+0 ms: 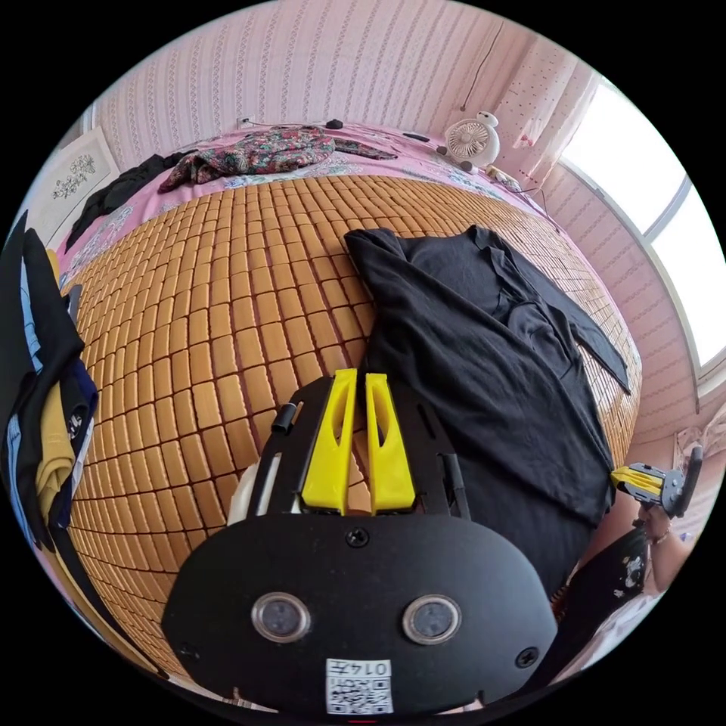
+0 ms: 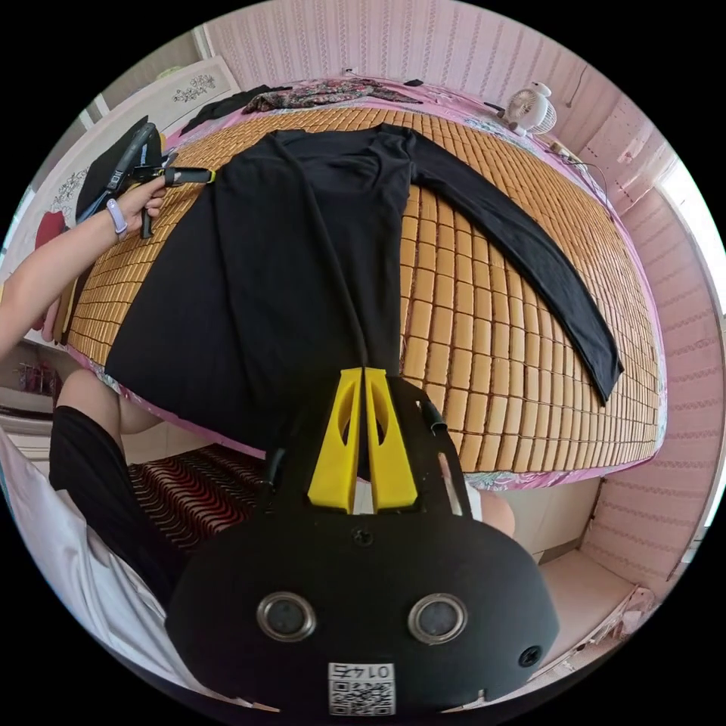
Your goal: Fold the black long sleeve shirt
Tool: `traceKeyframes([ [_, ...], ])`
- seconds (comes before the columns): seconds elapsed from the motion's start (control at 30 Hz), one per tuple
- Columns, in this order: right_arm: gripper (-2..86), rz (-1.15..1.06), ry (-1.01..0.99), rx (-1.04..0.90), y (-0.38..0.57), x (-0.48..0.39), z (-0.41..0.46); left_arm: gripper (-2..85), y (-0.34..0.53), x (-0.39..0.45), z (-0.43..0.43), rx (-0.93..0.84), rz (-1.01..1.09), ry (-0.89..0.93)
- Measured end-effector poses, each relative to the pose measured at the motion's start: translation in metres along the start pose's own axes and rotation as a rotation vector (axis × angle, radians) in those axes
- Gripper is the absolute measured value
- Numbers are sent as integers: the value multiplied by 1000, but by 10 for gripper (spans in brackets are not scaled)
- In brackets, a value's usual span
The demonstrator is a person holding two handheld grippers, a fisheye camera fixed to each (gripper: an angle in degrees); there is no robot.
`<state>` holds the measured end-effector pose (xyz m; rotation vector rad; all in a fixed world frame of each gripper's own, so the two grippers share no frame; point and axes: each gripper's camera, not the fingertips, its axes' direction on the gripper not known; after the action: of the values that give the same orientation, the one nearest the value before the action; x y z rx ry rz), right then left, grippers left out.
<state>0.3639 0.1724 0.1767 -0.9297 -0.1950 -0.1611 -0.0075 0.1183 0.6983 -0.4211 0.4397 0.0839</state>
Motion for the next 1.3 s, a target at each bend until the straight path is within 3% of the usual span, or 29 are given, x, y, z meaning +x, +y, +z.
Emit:
traceKeyframes([
  [0.37, 25, -37, 7, -120, -30, 18, -19, -4, 7, -22, 10, -1, -60, 33],
  [0.5, 40, -123, -186, -22, -82, 33, -54, -4, 8, -25, 11, 0, -52, 31],
  [0.57, 42, -222, -309, 118, -137, 30, -70, -5, 9, -25, 11, 0, -34, 23],
  [0.73, 62, -425, -323, 234, -270, -29, -53, -5, 11, -14, 11, 1, 39, -56],
  [0.83, 85, -385, -382, 204, -347, -61, -15, -6, 12, -19, 11, 6, 34, -42],
  [0.97, 79, -322, -202, 130, -409, -93, 37, -6, 14, -33, 9, 11, 5, 23],
  [1.03, 39, -282, -196, 67, -423, -92, 51, -6, 15, -38, 9, 15, -4, 42],
  [1.13, 12, -231, -167, 164, -430, -80, 48, -5, 17, -44, 8, 21, -16, 65],
  [1.3, 50, -197, -195, 160, -438, -64, 46, 0, 19, -44, 5, 24, -12, 47],
])
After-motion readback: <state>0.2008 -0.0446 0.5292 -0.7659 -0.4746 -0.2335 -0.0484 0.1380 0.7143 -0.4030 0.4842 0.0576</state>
